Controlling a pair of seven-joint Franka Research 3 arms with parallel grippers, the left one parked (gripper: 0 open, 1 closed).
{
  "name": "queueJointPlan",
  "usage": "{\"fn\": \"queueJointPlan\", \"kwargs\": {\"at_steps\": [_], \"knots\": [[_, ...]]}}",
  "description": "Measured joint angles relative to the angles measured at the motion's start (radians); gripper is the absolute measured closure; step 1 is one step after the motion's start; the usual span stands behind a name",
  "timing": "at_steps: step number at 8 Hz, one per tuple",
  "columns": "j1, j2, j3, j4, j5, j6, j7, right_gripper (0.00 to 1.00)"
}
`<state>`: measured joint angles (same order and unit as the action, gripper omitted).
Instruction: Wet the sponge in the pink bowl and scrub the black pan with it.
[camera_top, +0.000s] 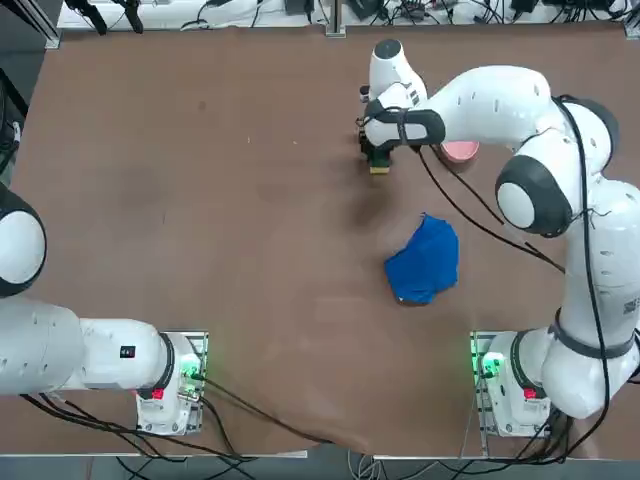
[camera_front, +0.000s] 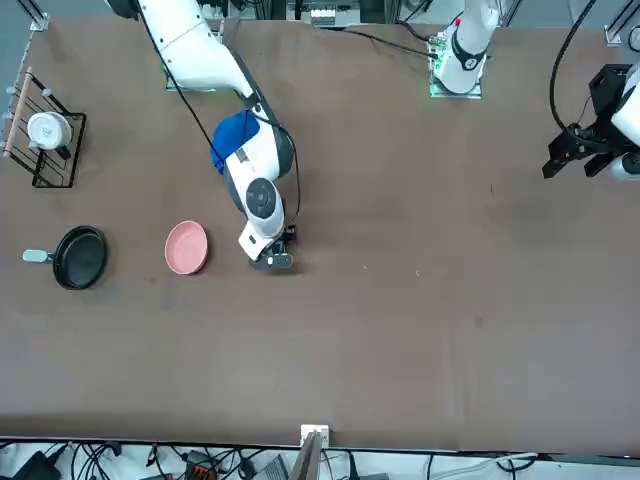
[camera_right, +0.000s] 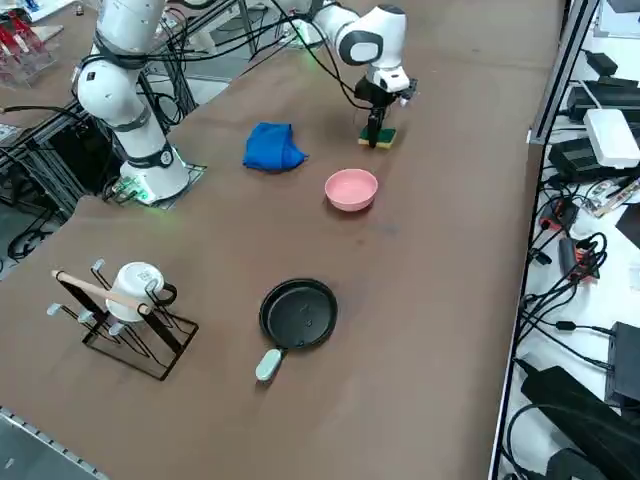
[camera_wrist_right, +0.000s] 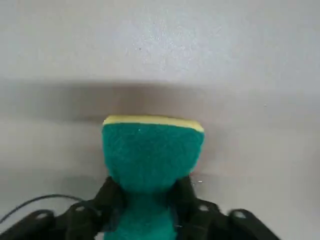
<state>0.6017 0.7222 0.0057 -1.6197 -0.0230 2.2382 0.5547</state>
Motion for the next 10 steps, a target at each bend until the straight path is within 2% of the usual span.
{"fn": "queueJointPlan", "kwargs": {"at_steps": [1,3,5,7,10], "knots": [[-0.001,-0.013,-0.006,0.007,0.0,-0.027,0.0,0.59],[-0.025,-0.098,-0.029,0.028,-0.003,-0.212,-0.022,0.6],[-0.117,-0.211,-0.038,0.027,-0.005,-0.354,-0.14,0.6],[-0.219,-0.253,-0.043,0.013,-0.008,-0.39,-0.234,0.6],[-0.338,-0.251,-0.048,-0.046,-0.022,-0.382,-0.375,0.6]]}}
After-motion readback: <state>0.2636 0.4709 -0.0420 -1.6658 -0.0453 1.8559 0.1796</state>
